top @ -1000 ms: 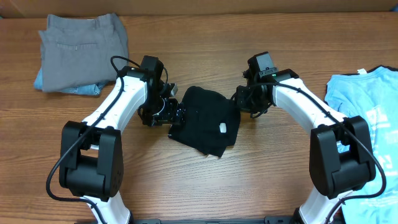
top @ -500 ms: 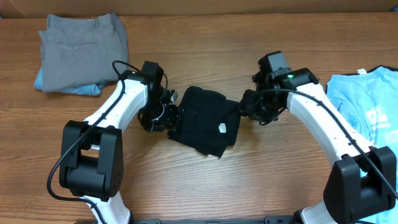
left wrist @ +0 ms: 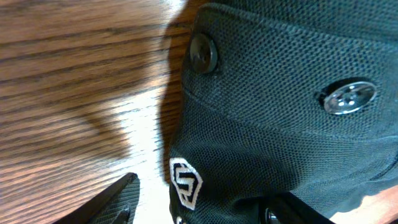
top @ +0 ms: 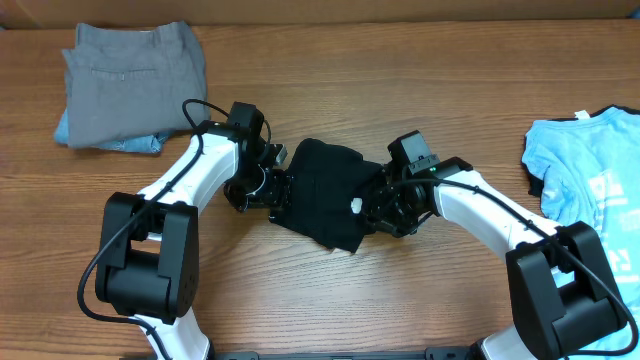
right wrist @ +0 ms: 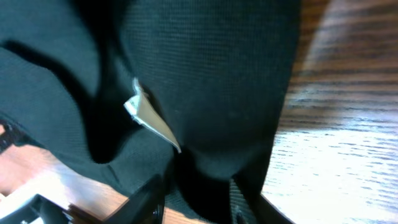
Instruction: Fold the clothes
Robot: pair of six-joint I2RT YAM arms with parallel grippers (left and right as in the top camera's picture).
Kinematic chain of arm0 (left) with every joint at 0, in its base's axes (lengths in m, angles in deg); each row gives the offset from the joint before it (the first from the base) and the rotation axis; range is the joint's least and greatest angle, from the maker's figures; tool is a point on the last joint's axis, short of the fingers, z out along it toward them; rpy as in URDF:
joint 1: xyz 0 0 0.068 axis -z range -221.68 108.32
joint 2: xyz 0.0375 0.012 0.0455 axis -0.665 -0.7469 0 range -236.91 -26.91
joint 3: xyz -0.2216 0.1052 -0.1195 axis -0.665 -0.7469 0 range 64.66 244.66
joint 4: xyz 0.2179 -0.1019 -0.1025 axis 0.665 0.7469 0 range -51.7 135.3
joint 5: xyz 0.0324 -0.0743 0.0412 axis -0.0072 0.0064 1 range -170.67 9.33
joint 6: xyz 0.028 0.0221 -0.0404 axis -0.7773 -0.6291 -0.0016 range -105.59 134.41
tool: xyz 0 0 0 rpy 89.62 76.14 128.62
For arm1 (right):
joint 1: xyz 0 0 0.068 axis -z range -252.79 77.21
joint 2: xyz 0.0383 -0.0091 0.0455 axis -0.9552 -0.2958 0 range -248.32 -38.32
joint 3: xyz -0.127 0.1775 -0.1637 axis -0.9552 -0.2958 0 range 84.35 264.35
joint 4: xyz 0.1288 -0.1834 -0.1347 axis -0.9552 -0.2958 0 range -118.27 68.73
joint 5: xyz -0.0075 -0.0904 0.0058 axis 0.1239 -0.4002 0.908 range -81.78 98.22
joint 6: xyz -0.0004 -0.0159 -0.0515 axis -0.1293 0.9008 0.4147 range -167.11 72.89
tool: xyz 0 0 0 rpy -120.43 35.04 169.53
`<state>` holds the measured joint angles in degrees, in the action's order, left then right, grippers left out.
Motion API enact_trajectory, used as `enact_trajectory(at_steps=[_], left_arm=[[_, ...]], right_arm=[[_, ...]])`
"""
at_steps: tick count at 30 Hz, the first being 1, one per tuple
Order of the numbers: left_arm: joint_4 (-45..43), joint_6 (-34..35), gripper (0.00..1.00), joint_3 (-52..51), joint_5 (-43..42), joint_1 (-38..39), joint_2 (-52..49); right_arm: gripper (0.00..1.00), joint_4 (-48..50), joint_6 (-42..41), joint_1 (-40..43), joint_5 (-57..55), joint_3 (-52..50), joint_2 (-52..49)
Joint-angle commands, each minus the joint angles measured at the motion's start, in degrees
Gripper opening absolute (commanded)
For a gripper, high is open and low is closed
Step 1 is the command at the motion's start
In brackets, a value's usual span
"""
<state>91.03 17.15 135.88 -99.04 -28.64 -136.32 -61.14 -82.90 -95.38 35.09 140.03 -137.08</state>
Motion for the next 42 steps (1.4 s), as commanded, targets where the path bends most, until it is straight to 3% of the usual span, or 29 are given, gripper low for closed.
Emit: enact_trajectory(at_steps=[1,3,5,8,10,15,21,27,34,42], left_arm=[[0.46,-1.07,0.62,-0.72,3.72,0.04,0.31],[1.05,-1.09,0.62,-0.72,3.96,0.00,0.33],[1.73,-1.09,0.70,-0.72,3.96,0.00,0.31],[3.76,-1.09,0.87,-0.24,3.93,-0.02,0.33],[5.09,-1.22,0.91,0.35,3.91,-0.02,0.35],[10.56,-2.82,0.91,4.00,3.72,-0.33,0.35],[15.58,-4.09,0.96,12.85,2.97,-2.58,0.35],[10.78,-7.08,1.00,15.82,-7.82,-5.16,0.31],[5.27,-7.52,1.00,14.62,-13.68,-5.20,-2.82],[3.34,-7.50,1.00,14.62,-20.68,-5.18,-10.43]], right_arm=[[0.30,0.76,-5.42,0.11,1.55,-1.09,-0.04],[0.21,0.59,-5.44,0.11,1.55,-1.09,-0.04],[0.11,0.20,-6.08,0.11,1.51,-1.09,-0.04],[0.09,-0.07,-6.21,0.52,1.51,-1.09,-0.04],[0.09,-0.48,-6.14,0.72,1.49,-1.07,0.07],[0.10,-2.29,-4.98,0.98,1.07,-0.35,0.26],[0.21,-8.94,-0.96,1.36,-6.88,4.02,4.22],[0.36,-8.85,4.22,1.33,-9.03,10.54,9.38],[0.31,-2.69,3.61,1.33,-4.31,11.04,7.98],[0.29,1.36,1.05,1.33,-1.44,10.93,-1.55]])
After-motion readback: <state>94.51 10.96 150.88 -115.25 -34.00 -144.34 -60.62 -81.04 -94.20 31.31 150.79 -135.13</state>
